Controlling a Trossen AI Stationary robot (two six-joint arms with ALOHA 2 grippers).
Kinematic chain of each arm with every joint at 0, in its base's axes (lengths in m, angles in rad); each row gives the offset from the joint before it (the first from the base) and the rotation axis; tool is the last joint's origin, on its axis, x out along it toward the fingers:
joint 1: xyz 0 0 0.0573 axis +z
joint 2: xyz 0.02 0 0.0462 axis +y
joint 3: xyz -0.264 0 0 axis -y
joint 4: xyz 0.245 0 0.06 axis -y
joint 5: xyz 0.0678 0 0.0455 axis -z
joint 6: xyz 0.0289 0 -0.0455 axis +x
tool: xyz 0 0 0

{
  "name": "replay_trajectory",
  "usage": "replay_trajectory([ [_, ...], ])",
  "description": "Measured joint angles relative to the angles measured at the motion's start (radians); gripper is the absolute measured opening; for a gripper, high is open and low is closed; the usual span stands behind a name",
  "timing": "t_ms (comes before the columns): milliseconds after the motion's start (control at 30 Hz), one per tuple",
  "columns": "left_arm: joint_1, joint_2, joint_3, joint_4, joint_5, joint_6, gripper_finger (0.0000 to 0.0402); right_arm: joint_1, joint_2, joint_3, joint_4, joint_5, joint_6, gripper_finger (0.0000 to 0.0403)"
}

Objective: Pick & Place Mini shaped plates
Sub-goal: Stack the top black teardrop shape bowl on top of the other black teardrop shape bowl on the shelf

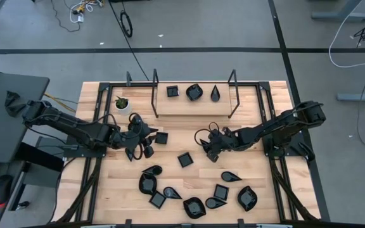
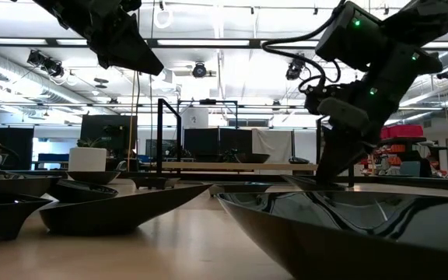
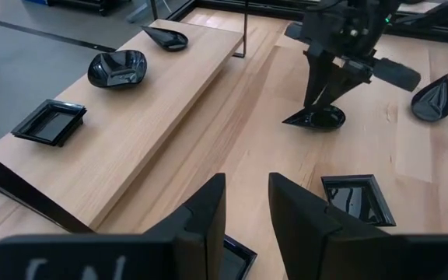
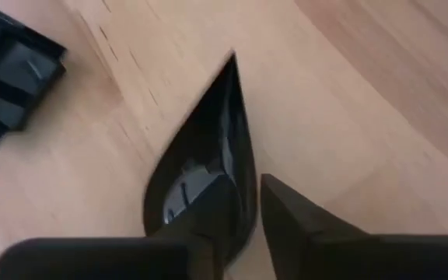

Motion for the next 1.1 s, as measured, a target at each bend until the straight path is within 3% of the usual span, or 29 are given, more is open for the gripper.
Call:
replay_trajectory([
  [267,0.0,0.0,0.0,0.0,0.0,0.0,0.0105,0.0,0.0,-0.01,0.032,0.009,-0.084,0.0005],
  [700,0.0,0.0,0.0,0.0,0.0,0.0,0.0105,0.0,-0.006,-0.01,0.032,0.017,-0.113,0.0002],
  [1100,0.0,0.0,0.0,0.0,0.0,0.0,0.0105,0.0,-0.133,-0.01,0.032,0.073,-0.011,0.0001],
])
